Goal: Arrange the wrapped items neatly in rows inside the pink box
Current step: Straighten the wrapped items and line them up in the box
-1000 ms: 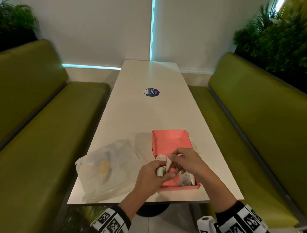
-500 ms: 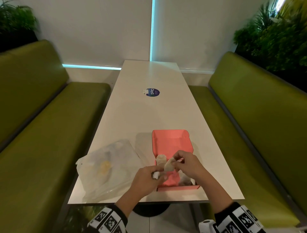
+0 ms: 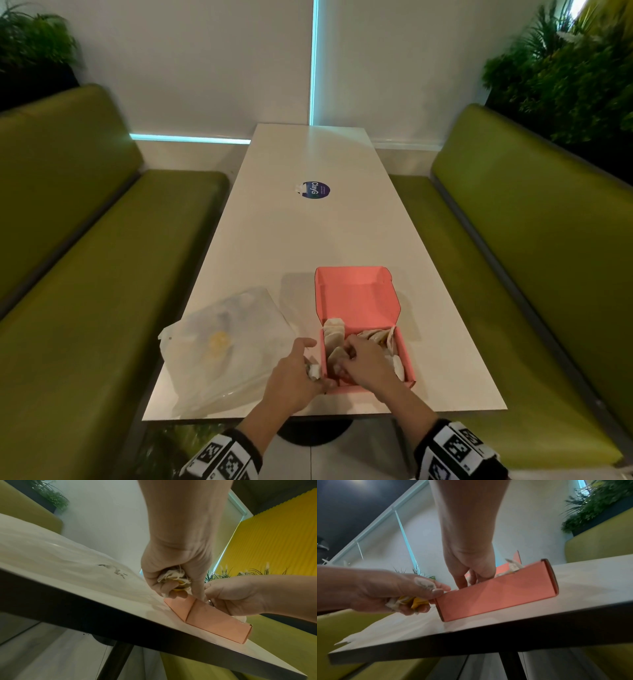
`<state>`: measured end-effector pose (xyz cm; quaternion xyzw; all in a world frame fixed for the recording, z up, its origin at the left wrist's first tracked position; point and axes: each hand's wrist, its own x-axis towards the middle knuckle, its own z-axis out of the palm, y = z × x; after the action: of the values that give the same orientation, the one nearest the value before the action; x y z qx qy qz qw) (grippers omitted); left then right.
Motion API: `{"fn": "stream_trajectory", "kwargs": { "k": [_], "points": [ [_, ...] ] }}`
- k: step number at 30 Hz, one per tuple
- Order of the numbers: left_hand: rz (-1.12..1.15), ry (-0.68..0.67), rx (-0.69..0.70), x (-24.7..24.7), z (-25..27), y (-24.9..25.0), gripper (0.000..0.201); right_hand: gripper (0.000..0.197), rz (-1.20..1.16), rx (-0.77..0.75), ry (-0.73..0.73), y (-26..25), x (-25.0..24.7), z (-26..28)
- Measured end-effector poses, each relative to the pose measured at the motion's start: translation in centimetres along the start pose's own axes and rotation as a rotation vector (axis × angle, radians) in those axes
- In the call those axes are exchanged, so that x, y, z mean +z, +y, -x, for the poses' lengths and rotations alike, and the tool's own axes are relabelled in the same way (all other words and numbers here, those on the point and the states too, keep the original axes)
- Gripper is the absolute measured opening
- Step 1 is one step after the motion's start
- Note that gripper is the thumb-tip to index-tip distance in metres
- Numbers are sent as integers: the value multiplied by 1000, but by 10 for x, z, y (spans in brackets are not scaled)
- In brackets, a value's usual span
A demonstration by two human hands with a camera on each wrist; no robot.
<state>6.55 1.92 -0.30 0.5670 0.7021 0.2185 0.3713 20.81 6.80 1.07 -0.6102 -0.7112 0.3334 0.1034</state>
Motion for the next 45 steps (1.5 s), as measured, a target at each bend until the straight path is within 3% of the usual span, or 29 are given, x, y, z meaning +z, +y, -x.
{"fn": "stream_trajectory", "kwargs": {
  "k": [6, 9, 14, 22, 24, 27, 31, 34, 36, 38, 40, 43, 44, 45],
  "points": [
    [-20, -30, -48, 1, -2, 0, 76, 14, -63, 10, 157, 0, 6, 1],
    [-30, -42, -50, 2, -4, -1, 78, 5, 80, -82, 76, 1, -4, 7],
    [-37, -59, -46, 3, -6, -2, 78, 26, 253, -149, -195, -6, -3, 12],
    [-69, -71, -61, 4, -7, -2, 78, 27, 278, -183, -195, -15, -1, 10],
    [-73, -76, -59, 2, -8, -3, 75, 27, 281, -242, -124, -15, -15, 16],
    [-67, -92, -64, 0, -8, -4, 71, 30, 352, -192, -71, -4, -55, 18],
    [-80, -89, -54, -1, -8, -4, 71, 36, 404, -137, -159, 26, -96, 20],
    [-105, -88, -48, -3, -7, -2, 70, 23, 467, -190, -209, 42, -91, 15],
    [-111, -92, -44, -3, -7, -1, 71, 14, 421, -198, -186, 49, -90, 11],
    [-109, -97, -42, -3, -5, 0, 71, 23, 295, -204, -129, 51, -98, 9],
    [-102, -96, -39, -3, -5, 0, 71, 31, 99, -218, 73, 46, -110, 9],
    [-111, -86, -34, -4, -4, 1, 71, 17, -210, -167, 445, 29, -120, 14],
    [-95, -70, -32, -4, -4, 0, 71, 16, -231, -166, 425, 24, -122, 16],
    [-71, -48, -29, -4, -5, -1, 69, 16, -209, -173, 296, 19, -123, 19]
  ]
}}
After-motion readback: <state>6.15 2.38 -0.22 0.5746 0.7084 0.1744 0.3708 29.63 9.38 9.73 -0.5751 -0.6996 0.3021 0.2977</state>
